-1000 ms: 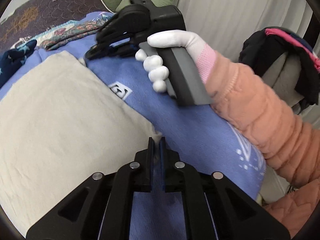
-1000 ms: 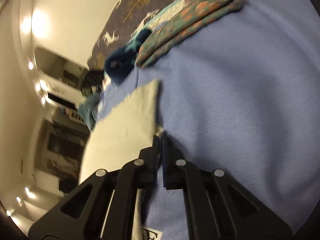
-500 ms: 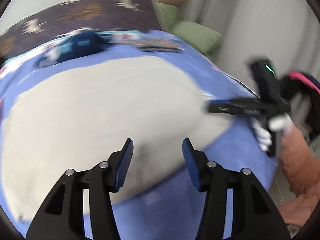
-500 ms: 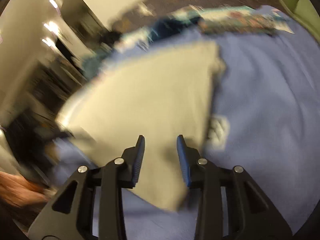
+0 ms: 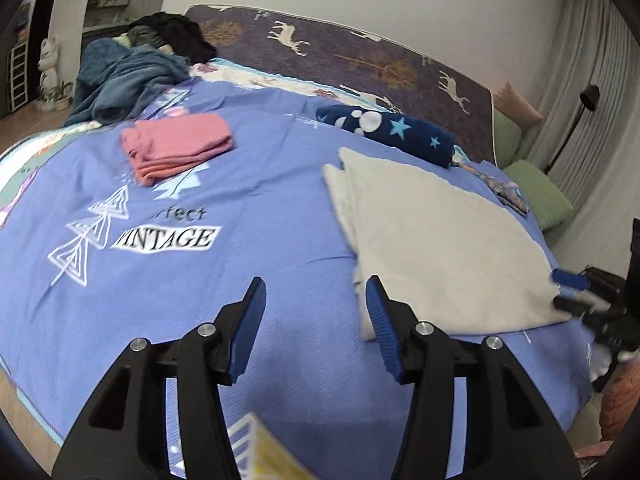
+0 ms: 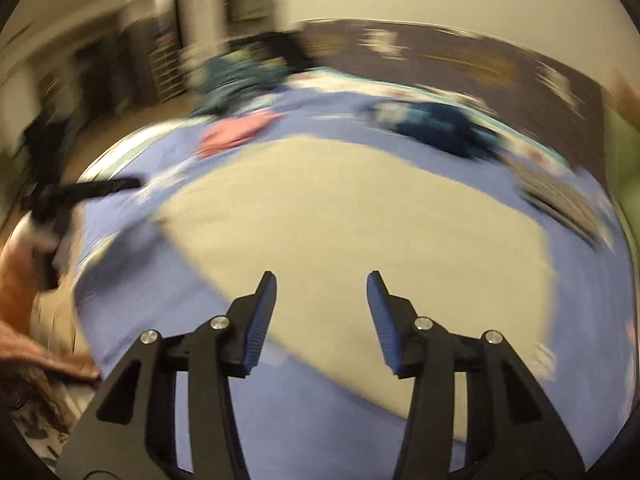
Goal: Fold small clothes
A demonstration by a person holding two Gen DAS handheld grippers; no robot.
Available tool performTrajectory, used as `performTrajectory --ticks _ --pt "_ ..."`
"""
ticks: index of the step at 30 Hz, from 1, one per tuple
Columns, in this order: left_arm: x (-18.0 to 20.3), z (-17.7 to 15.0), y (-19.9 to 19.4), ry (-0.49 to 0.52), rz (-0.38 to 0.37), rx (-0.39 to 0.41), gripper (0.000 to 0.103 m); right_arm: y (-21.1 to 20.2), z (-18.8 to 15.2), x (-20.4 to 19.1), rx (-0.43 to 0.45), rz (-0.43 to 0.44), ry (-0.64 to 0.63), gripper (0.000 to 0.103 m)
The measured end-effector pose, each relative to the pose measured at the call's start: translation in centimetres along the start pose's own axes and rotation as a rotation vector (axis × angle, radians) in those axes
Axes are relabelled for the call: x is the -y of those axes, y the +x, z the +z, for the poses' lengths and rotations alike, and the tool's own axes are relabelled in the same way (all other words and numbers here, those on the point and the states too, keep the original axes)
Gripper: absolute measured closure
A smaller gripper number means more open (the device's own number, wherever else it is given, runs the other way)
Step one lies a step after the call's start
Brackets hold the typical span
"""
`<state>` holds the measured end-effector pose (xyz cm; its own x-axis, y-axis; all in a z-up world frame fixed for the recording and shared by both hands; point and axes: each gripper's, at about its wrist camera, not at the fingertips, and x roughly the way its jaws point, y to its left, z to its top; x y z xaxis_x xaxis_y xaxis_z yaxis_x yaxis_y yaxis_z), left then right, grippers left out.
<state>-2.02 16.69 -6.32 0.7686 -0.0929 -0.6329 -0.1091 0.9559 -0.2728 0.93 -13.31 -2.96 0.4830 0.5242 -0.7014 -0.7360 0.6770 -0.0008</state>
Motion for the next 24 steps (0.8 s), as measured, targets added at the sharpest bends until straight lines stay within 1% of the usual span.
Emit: performTrajectory --ticks 1,2,3,5,6,8,9,11,13,14,15,17,18,19,20,22,24 --pt "-0.8 -0.7 -0.6 -0.011 -0.002 0.001 0.050 2.0 0.6 -2.7 -0.024 0.019 -0.065 0.054" --pt "-1.5 -0.9 -0.5 -0.024 -0.004 0.000 0.050 3.1 1.2 -4.4 -0.038 0.019 -0.106 0.053" --pt "-2.3 -1.1 -0.4 -0.039 -0.008 0.000 0.050 4.8 1.5 -6.8 -0.057 0.010 -0.169 0.052" --pt "-3.6 -1.8 -0.8 -0.071 -0.023 0.003 0.050 7.2 2.0 -9.9 -0.076 -0.007 -0.254 0.051" --pt "-4.2 -2.2 -1.0 -0.084 -0.031 0.003 0.050 8.2 2.3 -10.1 -0.080 -0.023 -0.280 0.049" --pt "-5.1 -2.6 -1.1 -0.094 -0.048 0.001 0.050 9.8 2.0 -12.2 -0.096 -0.106 -0.354 0.048" --pt "-5.4 -2.6 -1.0 -0.094 -0.054 0.002 0.050 10.6 2.0 -12.9 -0.089 -0.164 -0.394 0.047" --pt "-6.1 -2.5 -0.7 -0.099 -0.064 0.004 0.050 11.6 2.3 -13.5 -0.069 -0.247 -0.438 0.047" --pt "-6.7 -2.4 -0.3 -0.114 -0.075 0.006 0.050 12.4 2.7 -14.0 -0.062 -0.299 -0.458 0.047" --pt "-7.1 -2.2 0.0 -0.123 -0.082 0.007 0.050 12.9 2.9 -13.5 -0.058 -0.312 -0.466 0.047" --pt "-7.5 -2.0 0.2 -0.133 -0.091 0.008 0.050 13.6 3.2 -14.1 -0.045 -0.333 -0.488 0.047" --pt "-7.9 -1.7 0.5 -0.146 -0.115 0.011 0.050 14.8 3.4 -15.1 -0.023 -0.362 -0.540 0.052" --pt "-8.0 -1.5 0.5 -0.150 -0.128 0.013 0.050 15.3 3.5 -15.6 -0.015 -0.370 -0.571 0.061" --pt "-8.2 -1.2 0.6 -0.154 -0.142 0.014 0.050 15.7 3.6 -16.0 -0.015 -0.368 -0.596 0.082" --pt "-8.4 -0.8 0.8 -0.160 -0.162 0.015 0.050 16.2 3.6 -16.5 -0.013 -0.380 -0.618 0.090" --pt "-8.8 -0.1 1.4 -0.166 -0.194 0.015 0.050 16.1 3.5 -17.5 0.034 -0.400 -0.651 0.095" --pt "-9.0 0.7 2.2 -0.169 -0.220 0.012 0.050 15.3 3.8 -18.2 0.088 -0.390 -0.651 0.096"
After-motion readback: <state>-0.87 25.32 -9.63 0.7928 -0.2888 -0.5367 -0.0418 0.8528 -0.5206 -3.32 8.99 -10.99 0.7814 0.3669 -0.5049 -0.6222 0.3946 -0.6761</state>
